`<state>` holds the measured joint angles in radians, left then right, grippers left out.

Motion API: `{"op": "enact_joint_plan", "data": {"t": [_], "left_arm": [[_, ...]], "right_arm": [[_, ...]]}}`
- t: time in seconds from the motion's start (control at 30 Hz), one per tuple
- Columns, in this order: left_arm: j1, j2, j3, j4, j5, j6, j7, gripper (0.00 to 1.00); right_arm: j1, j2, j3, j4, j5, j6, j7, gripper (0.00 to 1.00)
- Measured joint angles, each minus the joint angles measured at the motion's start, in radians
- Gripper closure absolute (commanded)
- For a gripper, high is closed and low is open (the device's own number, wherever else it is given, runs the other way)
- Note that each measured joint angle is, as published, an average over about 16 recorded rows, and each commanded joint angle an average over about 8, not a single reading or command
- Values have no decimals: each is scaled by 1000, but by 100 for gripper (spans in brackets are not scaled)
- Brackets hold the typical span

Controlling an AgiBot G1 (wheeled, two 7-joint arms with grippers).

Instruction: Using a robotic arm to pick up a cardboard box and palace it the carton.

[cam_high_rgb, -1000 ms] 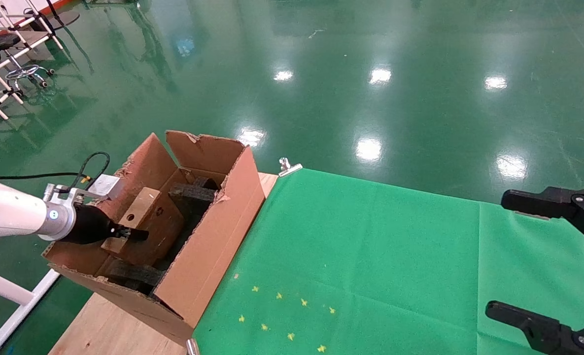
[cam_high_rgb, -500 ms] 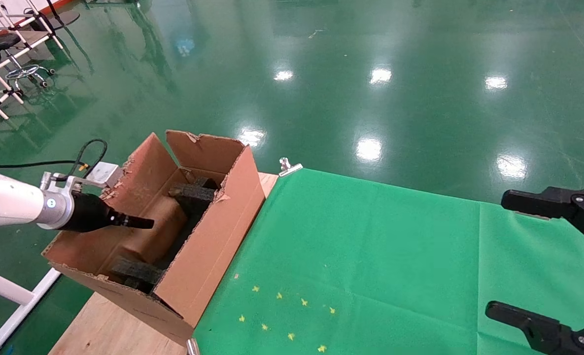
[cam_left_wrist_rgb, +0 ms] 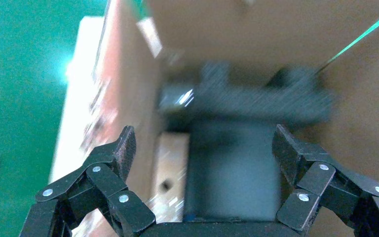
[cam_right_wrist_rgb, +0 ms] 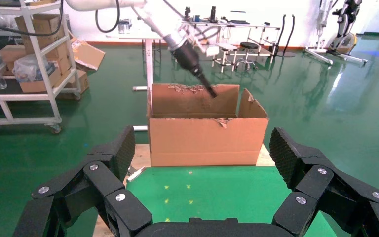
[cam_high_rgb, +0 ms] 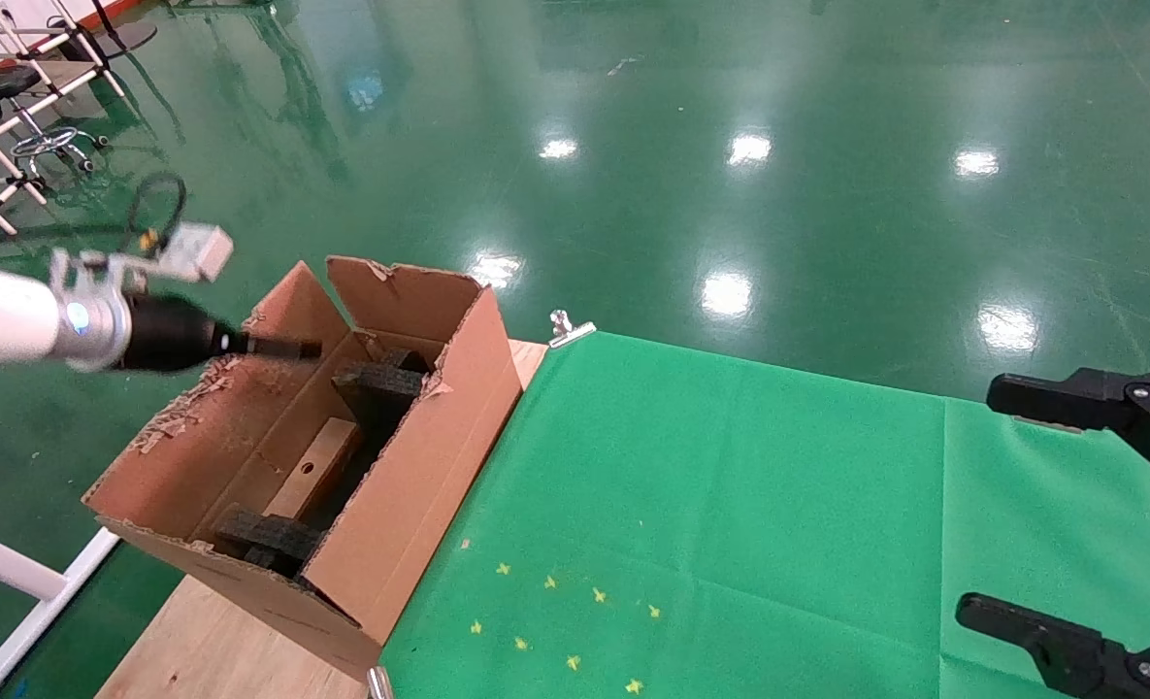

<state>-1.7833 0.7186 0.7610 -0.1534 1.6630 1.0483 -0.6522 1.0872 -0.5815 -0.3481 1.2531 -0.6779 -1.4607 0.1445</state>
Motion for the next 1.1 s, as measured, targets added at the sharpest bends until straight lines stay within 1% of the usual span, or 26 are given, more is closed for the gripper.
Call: {"op": "enact_joint_plan", "data": {"t": [0.23,0.43,0.6,0.87,1.1], "left_arm": [[-31,-33,-69,-63,-119,151,-51,0],[-25,-47,-128,-90,-229,285,-87,0],[-15,-49,-162,-94,-296,364,-106,0],[1,-48,-182,-104,-335,401,-105,0],[43,-52,-197,-166,-365,396,-70,0]], "right_arm": [[0,0,0,0,0,0,0,0],[0,0,0,0,0,0,0,0],[0,0,0,0,0,0,0,0],[0,0,0,0,0,0,0,0],[0,0,0,0,0,0,0,0]]}}
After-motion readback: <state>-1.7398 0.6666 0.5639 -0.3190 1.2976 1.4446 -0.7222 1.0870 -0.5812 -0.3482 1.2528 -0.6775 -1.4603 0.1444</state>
